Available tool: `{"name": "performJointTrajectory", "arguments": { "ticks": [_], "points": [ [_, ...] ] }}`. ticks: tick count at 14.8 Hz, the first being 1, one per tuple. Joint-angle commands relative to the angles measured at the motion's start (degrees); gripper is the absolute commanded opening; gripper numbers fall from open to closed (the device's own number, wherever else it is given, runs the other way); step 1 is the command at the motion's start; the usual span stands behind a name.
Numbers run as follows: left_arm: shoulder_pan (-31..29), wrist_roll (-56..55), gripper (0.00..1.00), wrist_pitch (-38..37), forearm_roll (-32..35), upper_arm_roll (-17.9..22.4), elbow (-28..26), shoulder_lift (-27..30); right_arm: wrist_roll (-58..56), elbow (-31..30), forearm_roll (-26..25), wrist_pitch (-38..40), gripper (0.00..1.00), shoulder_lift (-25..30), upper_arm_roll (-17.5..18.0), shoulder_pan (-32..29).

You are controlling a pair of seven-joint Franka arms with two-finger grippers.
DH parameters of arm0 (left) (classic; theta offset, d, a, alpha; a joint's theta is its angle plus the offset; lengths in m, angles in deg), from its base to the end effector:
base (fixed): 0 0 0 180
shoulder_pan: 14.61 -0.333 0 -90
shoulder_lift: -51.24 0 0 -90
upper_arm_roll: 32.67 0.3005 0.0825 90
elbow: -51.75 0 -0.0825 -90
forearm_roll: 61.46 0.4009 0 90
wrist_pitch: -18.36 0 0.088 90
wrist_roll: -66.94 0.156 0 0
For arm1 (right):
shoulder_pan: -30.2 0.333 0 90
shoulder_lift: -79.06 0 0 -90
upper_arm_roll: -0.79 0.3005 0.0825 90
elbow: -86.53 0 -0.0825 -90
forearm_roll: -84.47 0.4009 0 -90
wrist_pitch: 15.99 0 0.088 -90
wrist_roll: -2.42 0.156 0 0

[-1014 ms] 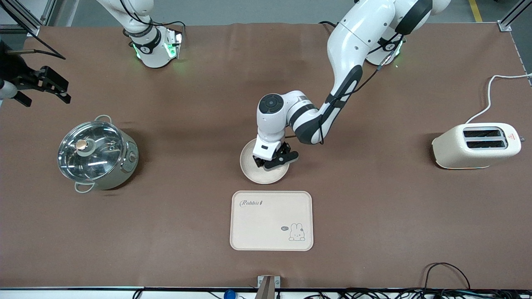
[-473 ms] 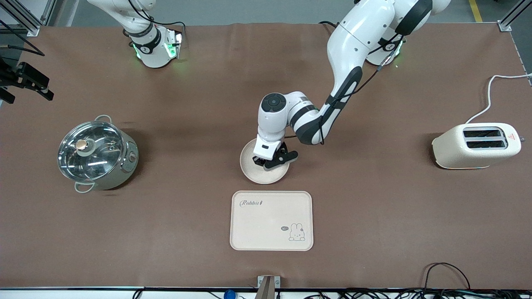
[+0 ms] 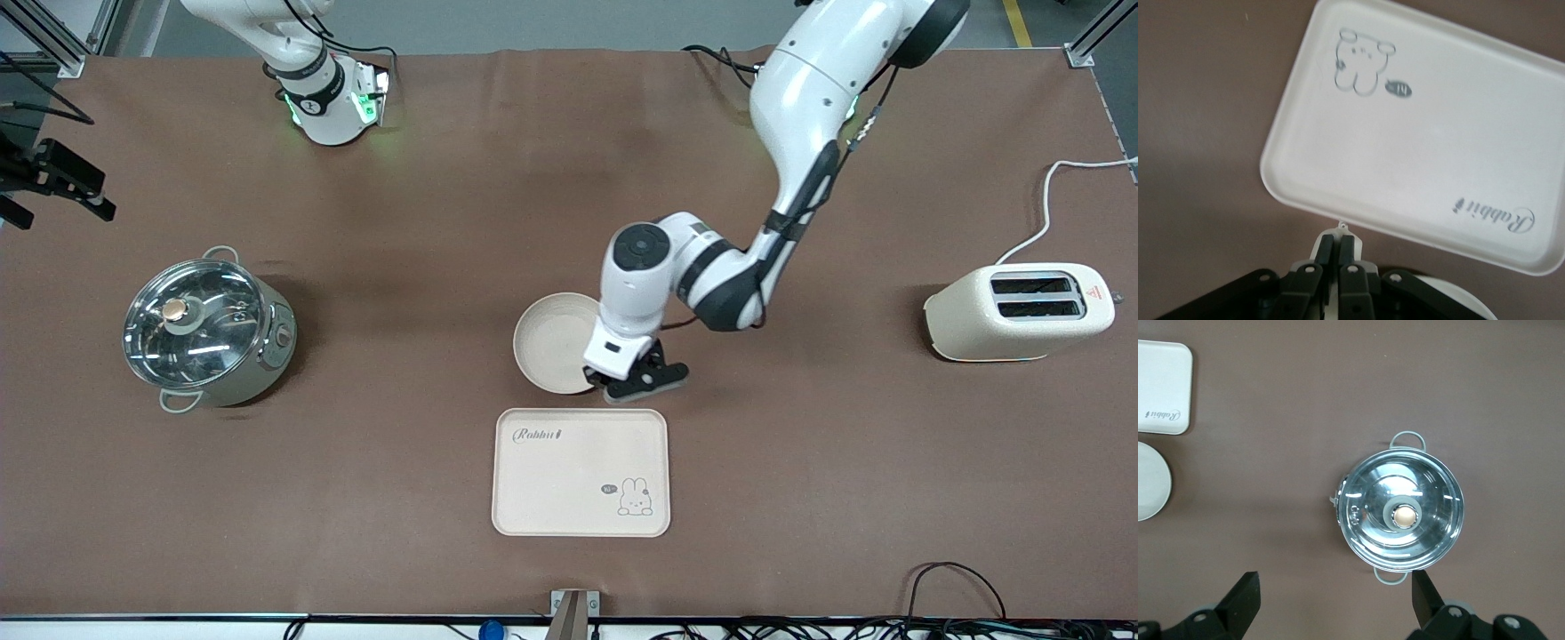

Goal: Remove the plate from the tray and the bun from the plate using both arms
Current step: 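Lift the bun and carry it toward the toaster with the left gripper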

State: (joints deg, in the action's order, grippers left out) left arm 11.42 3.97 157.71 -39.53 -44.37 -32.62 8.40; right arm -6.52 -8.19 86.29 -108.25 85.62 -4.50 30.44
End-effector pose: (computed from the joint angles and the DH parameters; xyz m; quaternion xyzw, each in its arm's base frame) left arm 0.6183 -0.4348 0.1959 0.9829 0.1222 0.1312 0.0415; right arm 0.5428 -0.0455 0.5868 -0.9986 -0.0340 -0.0378 0.0167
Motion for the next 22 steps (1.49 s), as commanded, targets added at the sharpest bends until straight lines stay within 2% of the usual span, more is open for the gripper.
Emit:
{"name": "performJointTrajectory", "arguments": {
  "ticks": [1,4,9,10,14,17,20,22],
  "points": [
    [-3.3,9.5,0.00,0.5,-1.6,-0.6,0.3,-2.0,0.7,3.5,-0.7,0.8,1.00,-3.0,2.1,-2.5],
    [-5.1,12.4,0.00,4.8,-1.5,-0.5,2.5,-5.8,0.9,11.6,-1.2,4.8,1.00,-8.6,2.1,-1.9],
    [-5.5,12.6,0.00,4.7,-0.8,-0.4,2.5,-5.2,1.1,13.3,-1.0,5.2,1.00,-10.2,2.0,-1.6],
    [-6.3,13.3,0.00,3.8,-0.9,-0.6,0.8,-3.2,1.1,13.2,-0.9,5.2,1.00,-10.2,2.1,-1.6],
    [-12.7,22.0,0.00,2.3,-1.5,-2.6,-16.7,11.4,0.9,12.5,-0.9,5.4,1.00,-10.1,2.1,-1.5],
    [-22.3,25.4,0.00,2.1,-1.5,-9.1,-23.7,13.8,0.8,12.5,-0.9,6.7,1.00,-10.1,2.1,-1.6],
    [-37.9,28.6,0.03,2.1,-1.5,-20.6,-30.5,14.1,0.8,12.5,-0.9,6.9,1.00,-10.1,2.1,-1.4],
    [-45.2,31.2,0.08,2.1,-1.5,-25.1,-33.2,13.8,0.9,12.5,-0.9,6.8,1.00,-10.2,2.1,-1.3]
  ]
}}
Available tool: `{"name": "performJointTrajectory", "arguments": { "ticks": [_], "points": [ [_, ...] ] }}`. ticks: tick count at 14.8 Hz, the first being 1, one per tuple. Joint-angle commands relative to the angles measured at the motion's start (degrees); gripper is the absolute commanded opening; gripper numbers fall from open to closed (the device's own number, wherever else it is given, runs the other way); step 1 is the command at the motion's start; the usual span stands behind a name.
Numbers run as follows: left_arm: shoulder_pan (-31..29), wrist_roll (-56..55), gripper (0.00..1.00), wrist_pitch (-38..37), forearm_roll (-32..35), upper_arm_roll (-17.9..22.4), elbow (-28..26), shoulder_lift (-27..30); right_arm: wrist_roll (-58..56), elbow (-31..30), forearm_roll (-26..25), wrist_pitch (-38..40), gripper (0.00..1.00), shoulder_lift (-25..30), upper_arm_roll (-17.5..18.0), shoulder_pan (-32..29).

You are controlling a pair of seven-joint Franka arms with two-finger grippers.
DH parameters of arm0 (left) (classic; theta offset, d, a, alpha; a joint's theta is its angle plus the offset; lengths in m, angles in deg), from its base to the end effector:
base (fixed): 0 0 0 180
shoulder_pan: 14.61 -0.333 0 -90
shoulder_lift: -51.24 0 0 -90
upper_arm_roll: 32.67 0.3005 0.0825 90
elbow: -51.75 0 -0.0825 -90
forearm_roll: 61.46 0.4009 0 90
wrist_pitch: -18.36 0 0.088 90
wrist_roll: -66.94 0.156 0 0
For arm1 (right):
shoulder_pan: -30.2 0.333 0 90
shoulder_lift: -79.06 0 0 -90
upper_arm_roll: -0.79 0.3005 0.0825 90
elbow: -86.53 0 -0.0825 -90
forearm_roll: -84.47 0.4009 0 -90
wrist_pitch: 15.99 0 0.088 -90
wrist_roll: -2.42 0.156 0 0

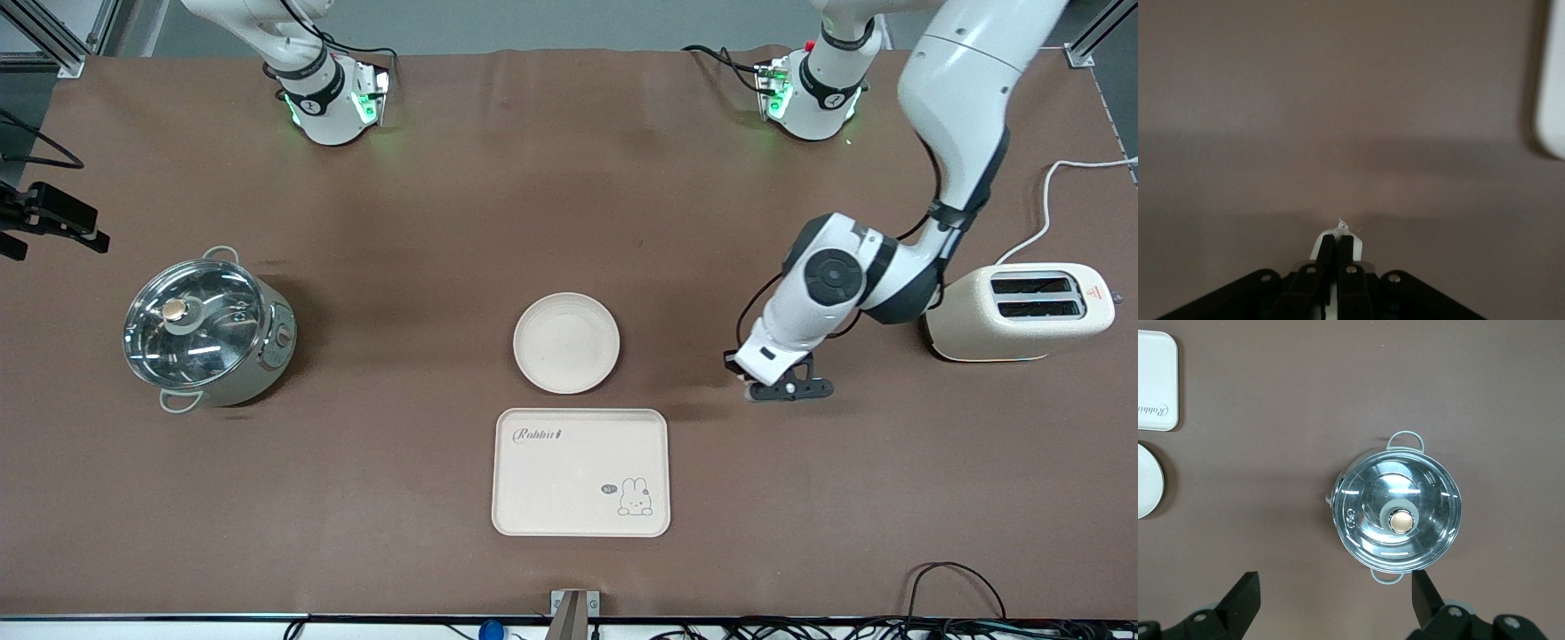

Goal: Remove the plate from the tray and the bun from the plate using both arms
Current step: 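Lift the bun and carry it toward the toaster with the left gripper, then set the bun on the table beside the toaster and open the left gripper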

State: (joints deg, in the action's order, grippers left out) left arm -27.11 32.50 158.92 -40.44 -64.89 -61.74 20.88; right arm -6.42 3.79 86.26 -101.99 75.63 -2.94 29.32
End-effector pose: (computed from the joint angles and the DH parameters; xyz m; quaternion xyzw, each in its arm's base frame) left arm 0.5863 -0.2062 0.1622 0.9993 0.0221 0.0150 0.0270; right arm 0.5809 -0.0407 0.5810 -0.9992 -0.0380 -0.0002 0.0137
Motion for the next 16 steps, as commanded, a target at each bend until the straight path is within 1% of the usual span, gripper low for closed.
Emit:
{"name": "performJointTrajectory", "arguments": {
  "ticks": [1,2,3,4,6,8,9,10,12,14,16],
  "points": [
    [-8.4,5.0,0.15,0.9,-0.5,-5.0,-4.3,1.3,0.8,0.6,-0.8,0.6,1.00,-0.2,0.6,0.2],
    [-9.3,7.3,0.48,0.9,-0.5,-5.0,-4.2,1.1,0.9,0.6,-0.8,0.7,1.00,-0.1,0.6,0.2],
    [-10.2,9.5,0.95,1.0,-0.5,-5.0,-3.9,0.8,0.9,0.6,-0.8,0.7,1.00,-0.1,0.6,0.2],
    [-10.8,10.9,1.00,1.0,-0.5,-5.0,-3.5,0.2,0.9,0.6,-0.8,0.7,1.00,-0.1,0.7,0.2],
    [-10.8,11.2,1.00,1.0,0.1,-5.0,-2.2,0.1,0.9,0.6,-0.8,0.7,1.00,-0.1,0.7,0.2],
    [-10.4,11.7,1.00,0.3,0.2,-5.0,1.1,0.1,0.9,0.6,-0.7,0.6,1.00,-0.1,0.7,0.3],
    [-10.1,12.5,1.00,-3.2,0.2,-5.1,3.8,0.2,0.9,0.6,-0.7,0.6,1.00,-0.1,0.7,0.3],
    [-9.7,14.0,1.00,-9.7,0.2,-5.7,8.7,0.1,0.9,0.6,-0.7,0.6,1.00,-0.1,0.7,0.3],
    [-8.5,16.7,1.00,-24.1,-0.3,-7.2,20.9,-0.5,0.9,0.6,-0.7,0.6,1.00,-0.1,0.7,0.3],
    [-7.9,16.9,1.00,-35.2,-0.5,-8.8,30.5,-0.1,0.8,0.7,-0.7,0.6,1.00,-0.1,0.6,0.2],
    [-8.9,16.6,1.00,-42.7,-0.5,-12.2,34.6,1.5,0.7,0.6,-0.6,0.8,1.00,-0.1,0.6,-0.1]
  ]
}}
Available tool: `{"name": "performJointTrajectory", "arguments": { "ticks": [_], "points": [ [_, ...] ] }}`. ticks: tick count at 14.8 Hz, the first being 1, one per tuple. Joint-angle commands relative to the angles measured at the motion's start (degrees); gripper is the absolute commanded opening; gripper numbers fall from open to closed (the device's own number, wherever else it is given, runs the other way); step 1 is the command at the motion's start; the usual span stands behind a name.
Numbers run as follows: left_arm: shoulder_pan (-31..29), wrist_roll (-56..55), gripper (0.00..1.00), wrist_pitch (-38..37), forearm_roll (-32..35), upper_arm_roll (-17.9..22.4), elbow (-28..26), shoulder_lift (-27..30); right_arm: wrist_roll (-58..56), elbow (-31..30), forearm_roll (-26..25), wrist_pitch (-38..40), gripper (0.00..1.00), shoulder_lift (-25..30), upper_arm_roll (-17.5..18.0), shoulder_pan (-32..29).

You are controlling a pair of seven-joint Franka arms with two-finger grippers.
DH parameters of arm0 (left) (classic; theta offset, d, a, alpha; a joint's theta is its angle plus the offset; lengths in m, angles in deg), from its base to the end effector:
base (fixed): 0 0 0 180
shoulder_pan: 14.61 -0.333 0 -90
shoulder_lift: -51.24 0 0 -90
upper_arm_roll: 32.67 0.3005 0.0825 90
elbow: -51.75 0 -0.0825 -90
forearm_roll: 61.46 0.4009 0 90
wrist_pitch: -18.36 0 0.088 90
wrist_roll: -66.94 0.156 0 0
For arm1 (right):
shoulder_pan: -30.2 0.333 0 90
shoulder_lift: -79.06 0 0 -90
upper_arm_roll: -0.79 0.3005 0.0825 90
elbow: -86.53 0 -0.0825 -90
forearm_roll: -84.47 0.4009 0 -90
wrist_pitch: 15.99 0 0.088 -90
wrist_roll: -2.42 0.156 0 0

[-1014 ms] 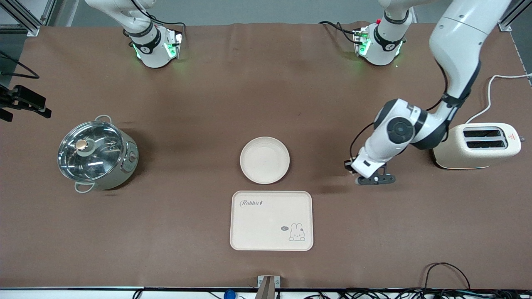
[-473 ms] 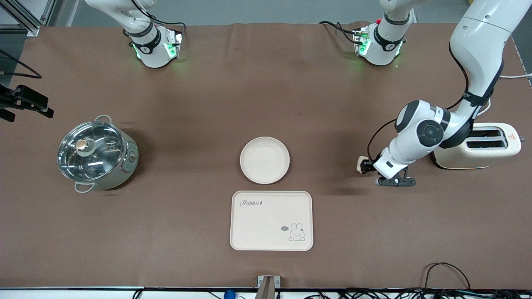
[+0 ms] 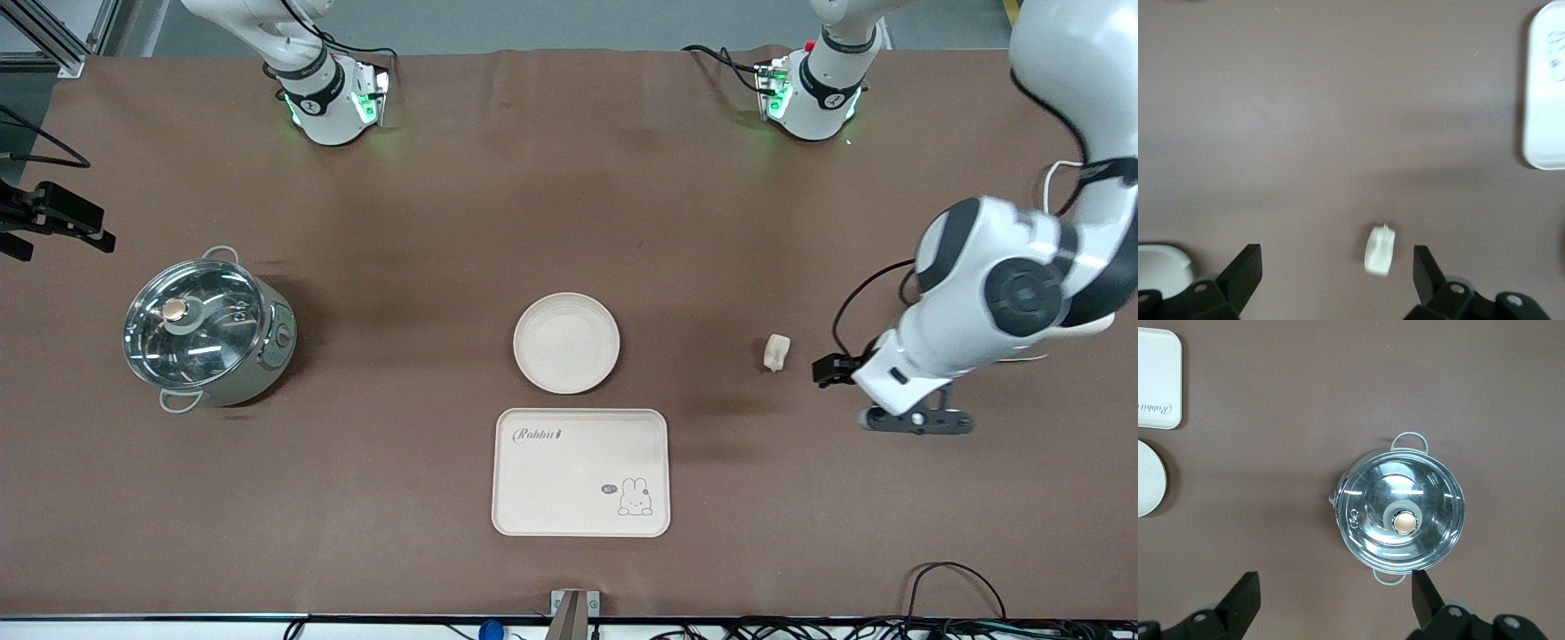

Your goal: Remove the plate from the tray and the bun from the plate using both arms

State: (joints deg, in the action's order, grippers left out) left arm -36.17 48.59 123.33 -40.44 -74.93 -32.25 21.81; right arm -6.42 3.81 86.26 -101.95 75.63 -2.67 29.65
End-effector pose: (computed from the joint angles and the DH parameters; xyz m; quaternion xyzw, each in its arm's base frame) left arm 0.6744 -0.1379 0.3737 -0.9992 0.0379 0.0032 0.0097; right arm 0.5812 -0.0347 0.5811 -0.9990 -0.0433 0.0001 0.0139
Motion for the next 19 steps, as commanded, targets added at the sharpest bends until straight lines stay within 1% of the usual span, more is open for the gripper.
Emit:
{"name": "performJointTrajectory", "arguments": {
  "ticks": [1,3,4,6,7,8,9,10,11,13,15,17,19],
  "points": [
    [0.1,0.6,1.00,-9.5,-0.5,-2.6,6.1,2.2,0.4,0.5,-0.6,0.7,1.00,-0.1,0.2,-0.8],
    [-0.6,0.7,1.00,-11.0,-0.8,-2.6,7.1,6.1,0.1,0.5,-0.3,0.8,1.00,-0.2,0.1,-1.2],
    [-1.5,0.9,1.00,-11.4,-2.3,-2.6,7.2,8.1,0.2,0.5,-0.3,1.0,1.00,-0.1,0.1,-1.1],
    [-2.7,0.9,1.00,-12.3,-7.6,-1.4,7.2,12.6,0.2,0.5,-0.2,1.1,1.00,-0.1,0.1,-0.9],
    [-2.3,0.9,1.00,-13.3,-10.1,0.5,7.1,15.7,0.2,0.5,-0.3,1.1,1.00,-0.1,0.1,-0.9],
    [-0.4,1.2,1.00,-15.2,-12.0,4.6,6.9,18.4,0.2,0.4,-0.2,1.1,1.00,-0.1,0.1,-0.9],
    [3.6,2.0,1.00,-16.8,-13.3,10.0,6.7,20.1,0.2,-0.1,-0.3,0.8,1.00,-0.1,0.1,-0.9],
    [7.7,4.5,1.00,-17.5,-14.8,16.9,6.6,21.5,0.1,-0.3,-0.3,0.4,1.00,-0.1,0.1,-0.8],
    [11.4,6.9,1.00,-18.0,-16.3,22.0,5.7,22.9,0.1,-0.3,-0.3,0.2,1.00,-0.1,0.1,-0.8],
    [16.4,9.8,1.00,-19.0,-18.6,29.8,3.6,25.6,0.1,-0.2,-0.3,0.2,1.00,-0.1,0.3,-0.6],
    [19.8,10.6,1.00,-18.1,-18.7,33.5,-1.4,29.2,0.1,-0.4,-0.3,0.3,1.00,-0.1,0.3,-0.3],
    [23.3,10.6,1.00,-14.9,-18.7,36.4,-7.6,33.5,0.2,-0.4,-0.4,0.5,1.00,-0.1,0.3,-0.1],
    [27.6,10.8,1.00,-12.5,-18.7,40.7,-11.3,36.0,0.2,-0.3,-0.4,0.5,1.00,-0.1,0.3,-0.1]
  ]
}}
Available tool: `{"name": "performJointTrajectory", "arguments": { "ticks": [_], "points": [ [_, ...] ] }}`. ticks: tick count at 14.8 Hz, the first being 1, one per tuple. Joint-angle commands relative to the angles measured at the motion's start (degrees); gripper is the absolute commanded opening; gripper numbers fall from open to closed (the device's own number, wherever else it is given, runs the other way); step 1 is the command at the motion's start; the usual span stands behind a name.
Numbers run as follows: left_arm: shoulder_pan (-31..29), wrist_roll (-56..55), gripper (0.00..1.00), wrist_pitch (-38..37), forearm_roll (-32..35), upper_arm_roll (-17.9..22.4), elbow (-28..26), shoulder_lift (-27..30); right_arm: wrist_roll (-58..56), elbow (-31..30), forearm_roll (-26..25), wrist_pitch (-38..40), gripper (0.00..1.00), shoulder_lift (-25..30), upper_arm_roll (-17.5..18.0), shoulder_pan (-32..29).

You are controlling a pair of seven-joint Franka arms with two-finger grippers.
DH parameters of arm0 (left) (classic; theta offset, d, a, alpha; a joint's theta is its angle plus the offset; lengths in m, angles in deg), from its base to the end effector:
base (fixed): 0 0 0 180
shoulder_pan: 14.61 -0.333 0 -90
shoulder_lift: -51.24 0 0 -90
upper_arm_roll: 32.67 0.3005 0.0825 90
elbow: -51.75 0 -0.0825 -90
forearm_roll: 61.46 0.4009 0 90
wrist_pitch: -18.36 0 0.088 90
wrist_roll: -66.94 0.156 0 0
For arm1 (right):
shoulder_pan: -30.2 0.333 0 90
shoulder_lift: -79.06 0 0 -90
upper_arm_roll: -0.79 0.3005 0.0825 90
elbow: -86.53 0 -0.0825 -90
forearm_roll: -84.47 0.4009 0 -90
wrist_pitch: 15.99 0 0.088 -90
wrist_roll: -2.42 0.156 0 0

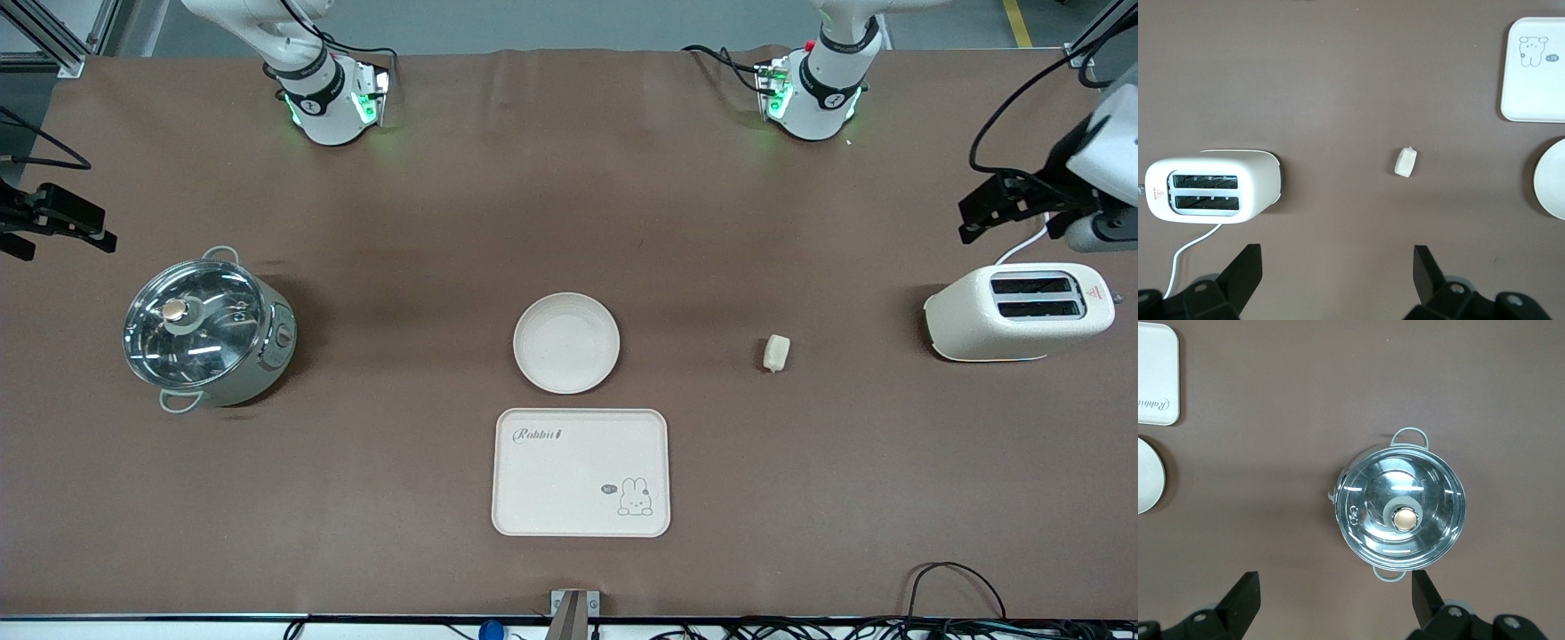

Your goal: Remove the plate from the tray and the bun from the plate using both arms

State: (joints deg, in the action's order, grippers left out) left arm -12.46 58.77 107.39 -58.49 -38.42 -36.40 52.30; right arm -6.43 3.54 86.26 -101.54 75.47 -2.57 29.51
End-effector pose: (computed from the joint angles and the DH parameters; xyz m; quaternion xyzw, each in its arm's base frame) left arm 0.5620 -0.0702 0.5850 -0.9995 -0.0032 -0.0205 0.0242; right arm 0.5805 -0.0351 0.5766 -0.9989 -0.0430 0.0073 0.0147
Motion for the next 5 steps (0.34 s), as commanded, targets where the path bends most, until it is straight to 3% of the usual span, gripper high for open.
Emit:
{"name": "performJointTrajectory", "arguments": {
  "ticks": [1,5],
  "points": [
    [6.2,1.0,1.00,4.3,-0.6,6.4,-8.3,6.3,0.1,0.0,-0.5,0.0,1.00,0.1,0.2,0.2],
    [6.9,3.5,1.00,4.5,-0.5,7.9,-4.1,2.8,0.1,0.0,-0.7,-0.1,1.00,0.1,0.2,0.4]
  ]
}}
